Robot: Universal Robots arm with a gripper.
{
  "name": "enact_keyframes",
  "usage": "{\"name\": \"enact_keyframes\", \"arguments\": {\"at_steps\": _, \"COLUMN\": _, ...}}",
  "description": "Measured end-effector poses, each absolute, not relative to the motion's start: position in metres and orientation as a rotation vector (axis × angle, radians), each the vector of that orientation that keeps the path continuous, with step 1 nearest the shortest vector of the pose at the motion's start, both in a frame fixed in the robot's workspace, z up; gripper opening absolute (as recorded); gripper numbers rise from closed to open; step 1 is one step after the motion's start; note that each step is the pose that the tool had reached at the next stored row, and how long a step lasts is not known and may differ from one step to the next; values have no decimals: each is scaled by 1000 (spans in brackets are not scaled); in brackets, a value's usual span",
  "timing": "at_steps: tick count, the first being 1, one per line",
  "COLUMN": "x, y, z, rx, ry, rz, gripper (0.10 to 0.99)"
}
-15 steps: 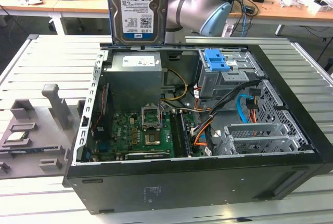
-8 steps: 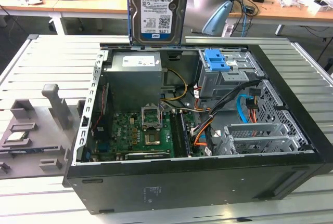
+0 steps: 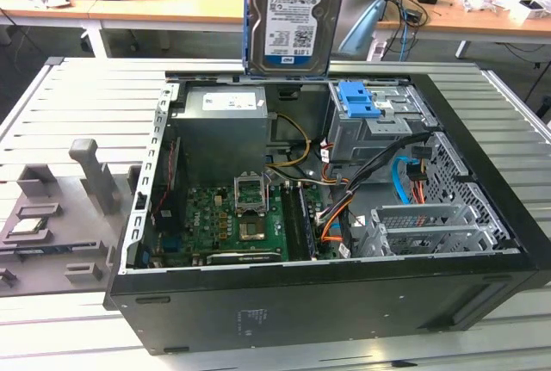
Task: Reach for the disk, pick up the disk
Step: 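Pick up the disk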
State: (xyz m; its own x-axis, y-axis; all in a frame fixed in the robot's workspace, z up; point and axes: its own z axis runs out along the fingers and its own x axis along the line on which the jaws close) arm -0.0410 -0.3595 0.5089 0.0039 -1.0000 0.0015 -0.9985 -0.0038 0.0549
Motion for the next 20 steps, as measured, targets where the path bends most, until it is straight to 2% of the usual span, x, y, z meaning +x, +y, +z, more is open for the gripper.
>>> {"name": "enact_keyframes", "arguments": {"at_steps": 20, "x": 53, "y": -359, "z": 509, "rx": 2195, "ry": -2187, "rz": -63, "gripper": 365}}
